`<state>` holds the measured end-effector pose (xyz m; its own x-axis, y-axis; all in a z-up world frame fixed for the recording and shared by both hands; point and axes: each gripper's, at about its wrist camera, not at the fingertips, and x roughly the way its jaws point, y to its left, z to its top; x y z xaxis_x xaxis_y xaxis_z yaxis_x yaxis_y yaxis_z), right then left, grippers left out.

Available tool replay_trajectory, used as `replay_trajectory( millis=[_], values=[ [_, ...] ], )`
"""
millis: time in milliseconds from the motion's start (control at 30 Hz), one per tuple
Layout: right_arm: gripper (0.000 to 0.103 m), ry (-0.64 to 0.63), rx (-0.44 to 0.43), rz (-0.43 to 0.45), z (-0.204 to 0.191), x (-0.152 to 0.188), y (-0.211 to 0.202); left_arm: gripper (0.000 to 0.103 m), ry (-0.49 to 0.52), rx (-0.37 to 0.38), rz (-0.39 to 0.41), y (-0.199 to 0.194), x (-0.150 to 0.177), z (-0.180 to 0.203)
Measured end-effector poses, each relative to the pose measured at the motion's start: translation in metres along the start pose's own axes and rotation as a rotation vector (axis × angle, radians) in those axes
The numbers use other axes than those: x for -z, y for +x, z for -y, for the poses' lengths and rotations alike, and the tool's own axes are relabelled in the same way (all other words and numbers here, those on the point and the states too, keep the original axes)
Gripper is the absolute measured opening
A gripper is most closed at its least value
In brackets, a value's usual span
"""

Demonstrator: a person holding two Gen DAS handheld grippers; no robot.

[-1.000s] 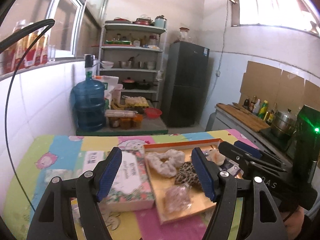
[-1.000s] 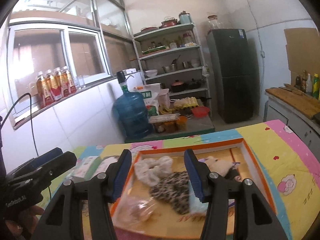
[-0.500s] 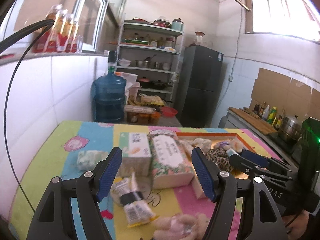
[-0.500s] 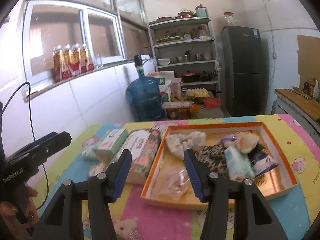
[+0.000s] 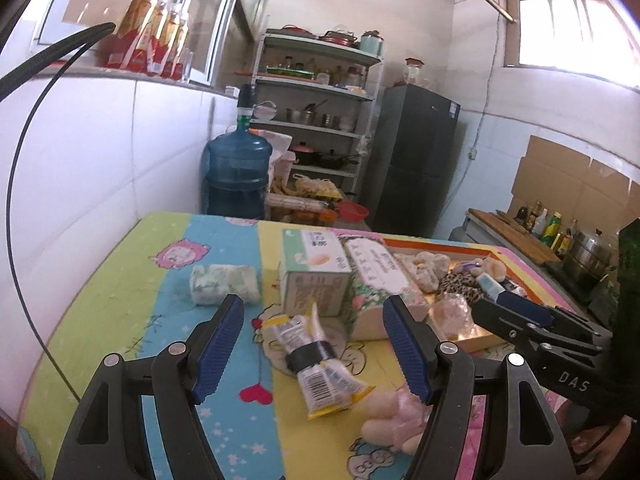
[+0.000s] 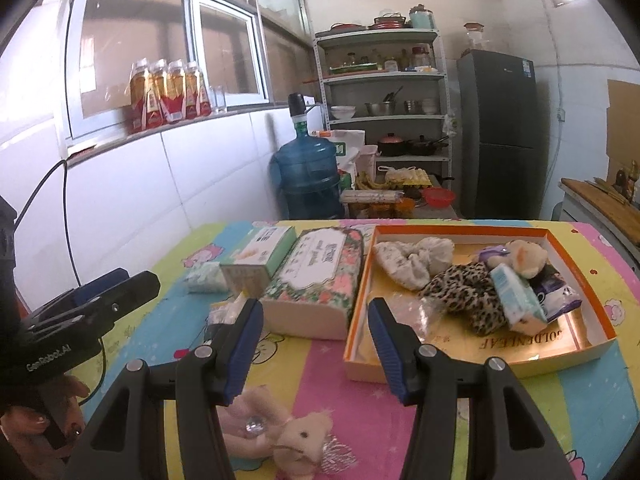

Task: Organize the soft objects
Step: 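Move both tools back toward the second plush bunny and snack bar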

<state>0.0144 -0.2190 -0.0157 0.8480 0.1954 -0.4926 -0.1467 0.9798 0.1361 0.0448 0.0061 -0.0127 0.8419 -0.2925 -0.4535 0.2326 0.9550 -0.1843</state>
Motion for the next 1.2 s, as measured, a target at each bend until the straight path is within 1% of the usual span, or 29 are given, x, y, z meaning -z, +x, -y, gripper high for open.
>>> replay_trajectory(
  millis=[167,367,500,600,733,900,1200],
  values=[
    [0.054,-0.002,0.000,-0.012,-0.007,0.005,0.002,0.074,-0.012,-0.002,-0.015,0.003,0.007,-0.008],
    [0.054,-0.003,0.002,0.005,-0.011,0.008,-0.001,0.074,0.022,0.001,-0.006,0.002,0.011,0.002],
    [0.054,-0.005,0.004,0.003,-0.011,0.011,-0.003,0.074,0.064,-0.020,0.025,0.001,0.013,0.008],
    [0.054,-0.002,0.009,0.004,-0.007,0.010,-0.004,0.074,0.096,-0.055,0.034,0.003,0.017,0.013],
    [0.054,0.015,0.009,0.006,-0.001,0.009,-0.004,0.074,0.110,-0.036,0.026,0.004,0.019,0.016],
    [0.054,0.022,0.004,0.009,0.002,0.009,-0.004,0.074,0.129,-0.039,0.033,0.000,0.018,0.022],
    [0.054,0.032,-0.002,0.014,0.006,0.009,-0.008,0.074,0.132,-0.038,0.031,-0.002,0.020,0.024]
  ],
)
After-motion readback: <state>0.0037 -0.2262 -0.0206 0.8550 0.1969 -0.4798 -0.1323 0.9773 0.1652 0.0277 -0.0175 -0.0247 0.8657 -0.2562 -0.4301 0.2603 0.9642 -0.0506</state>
